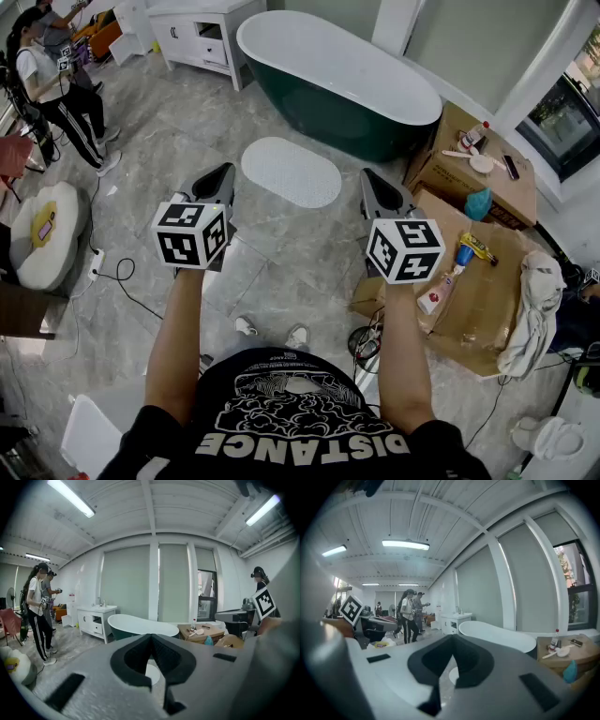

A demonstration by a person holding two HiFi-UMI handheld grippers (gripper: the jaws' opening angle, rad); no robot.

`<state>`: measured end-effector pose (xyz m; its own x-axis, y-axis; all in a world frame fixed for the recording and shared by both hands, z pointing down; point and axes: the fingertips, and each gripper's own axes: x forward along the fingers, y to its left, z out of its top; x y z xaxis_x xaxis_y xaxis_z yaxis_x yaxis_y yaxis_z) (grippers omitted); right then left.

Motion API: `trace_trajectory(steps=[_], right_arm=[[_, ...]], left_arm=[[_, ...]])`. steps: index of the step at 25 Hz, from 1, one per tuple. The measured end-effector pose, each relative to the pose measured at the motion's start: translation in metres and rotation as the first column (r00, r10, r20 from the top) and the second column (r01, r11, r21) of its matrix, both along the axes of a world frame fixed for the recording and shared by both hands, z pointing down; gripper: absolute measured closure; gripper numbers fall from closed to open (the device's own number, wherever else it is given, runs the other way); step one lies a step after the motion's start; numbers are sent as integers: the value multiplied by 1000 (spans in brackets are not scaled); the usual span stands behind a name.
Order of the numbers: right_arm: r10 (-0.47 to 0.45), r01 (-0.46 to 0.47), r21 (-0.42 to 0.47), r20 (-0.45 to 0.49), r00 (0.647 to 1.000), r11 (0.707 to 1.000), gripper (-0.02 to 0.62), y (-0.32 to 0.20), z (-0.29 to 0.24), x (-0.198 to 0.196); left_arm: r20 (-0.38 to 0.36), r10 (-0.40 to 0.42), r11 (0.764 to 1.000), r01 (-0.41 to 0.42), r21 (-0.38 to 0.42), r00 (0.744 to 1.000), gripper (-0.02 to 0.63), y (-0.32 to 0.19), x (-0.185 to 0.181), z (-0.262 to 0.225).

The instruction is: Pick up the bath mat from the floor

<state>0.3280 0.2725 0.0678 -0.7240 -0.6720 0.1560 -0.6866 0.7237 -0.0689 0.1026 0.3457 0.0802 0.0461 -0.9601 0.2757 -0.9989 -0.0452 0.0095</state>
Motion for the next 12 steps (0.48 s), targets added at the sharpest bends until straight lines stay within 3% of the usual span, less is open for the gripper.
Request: trace_trajectory(steps=[12], right_arm=[[25, -25, 1, 22, 999, 1000, 589, -5, 5, -2]], left_arm=[[-9, -7, 1000, 7, -3, 1000, 597, -3, -8, 8]])
